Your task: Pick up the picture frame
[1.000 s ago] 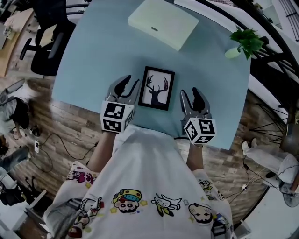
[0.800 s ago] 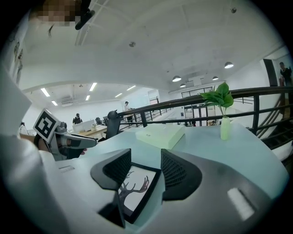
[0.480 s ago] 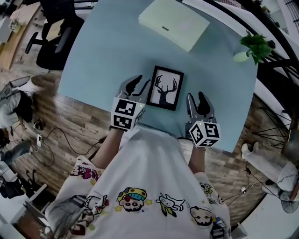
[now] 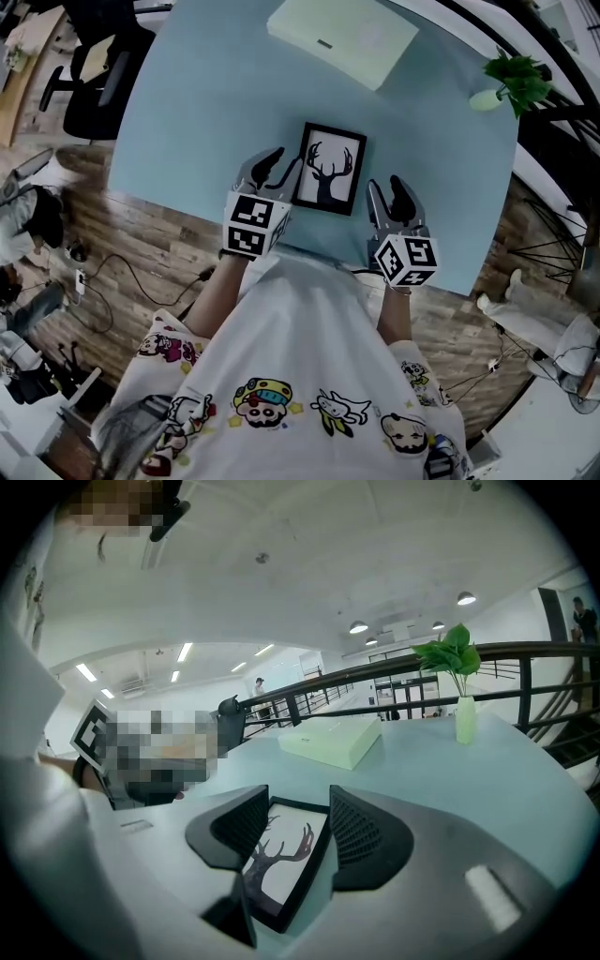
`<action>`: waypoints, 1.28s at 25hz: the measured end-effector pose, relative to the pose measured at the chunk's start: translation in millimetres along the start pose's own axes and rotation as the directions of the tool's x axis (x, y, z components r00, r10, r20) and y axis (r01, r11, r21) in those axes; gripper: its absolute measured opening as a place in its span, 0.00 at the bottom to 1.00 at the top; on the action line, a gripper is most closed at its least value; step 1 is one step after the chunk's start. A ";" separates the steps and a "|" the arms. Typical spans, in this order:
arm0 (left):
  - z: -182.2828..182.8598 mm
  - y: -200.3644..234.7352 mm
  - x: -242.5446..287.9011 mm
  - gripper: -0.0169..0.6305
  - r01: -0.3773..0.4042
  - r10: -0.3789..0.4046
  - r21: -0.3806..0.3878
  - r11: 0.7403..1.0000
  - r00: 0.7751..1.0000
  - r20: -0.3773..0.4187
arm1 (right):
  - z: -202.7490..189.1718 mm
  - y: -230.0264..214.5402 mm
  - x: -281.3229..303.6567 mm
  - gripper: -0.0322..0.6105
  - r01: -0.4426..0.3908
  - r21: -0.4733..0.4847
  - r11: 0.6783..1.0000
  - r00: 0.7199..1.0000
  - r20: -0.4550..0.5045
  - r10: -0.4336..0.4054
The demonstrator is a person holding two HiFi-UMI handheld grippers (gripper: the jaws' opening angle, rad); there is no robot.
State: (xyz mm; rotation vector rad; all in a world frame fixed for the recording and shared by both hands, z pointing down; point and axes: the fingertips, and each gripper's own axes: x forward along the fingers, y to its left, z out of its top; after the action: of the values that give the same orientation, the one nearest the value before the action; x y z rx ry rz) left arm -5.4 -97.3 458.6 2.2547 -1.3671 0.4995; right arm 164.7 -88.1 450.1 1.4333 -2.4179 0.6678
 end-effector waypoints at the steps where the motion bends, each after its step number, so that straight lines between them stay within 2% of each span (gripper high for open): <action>1: -3.1 -0.5 2.9 0.21 0.005 -0.005 0.000 1.000 1.000 -0.006 | -2.8 -0.4 1.9 0.36 -0.001 0.002 1.000 1.000 -0.005 0.001; 13: -42.5 -2.4 35.9 0.21 0.024 -0.026 -0.016 1.000 0.994 -0.104 | -33.1 -5.3 20.7 0.36 -0.014 0.028 1.000 0.997 -0.072 0.016; 22: -74.9 -1.8 59.7 0.21 0.031 -0.037 -0.032 0.999 0.979 -0.198 | -52.9 -9.0 30.6 0.36 -0.016 0.060 0.998 0.993 -0.116 0.023; 32: -101.1 3.7 77.7 0.21 0.008 -0.024 -0.062 0.998 0.965 -0.260 | -68.3 -13.5 37.8 0.36 -0.009 0.102 0.995 0.990 -0.136 0.023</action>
State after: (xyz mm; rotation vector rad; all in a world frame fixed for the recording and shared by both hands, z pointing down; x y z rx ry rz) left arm 18.4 -99.7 583.9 2.0647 -1.2122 0.7125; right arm 157.1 -87.9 529.0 1.3585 -2.3225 0.8744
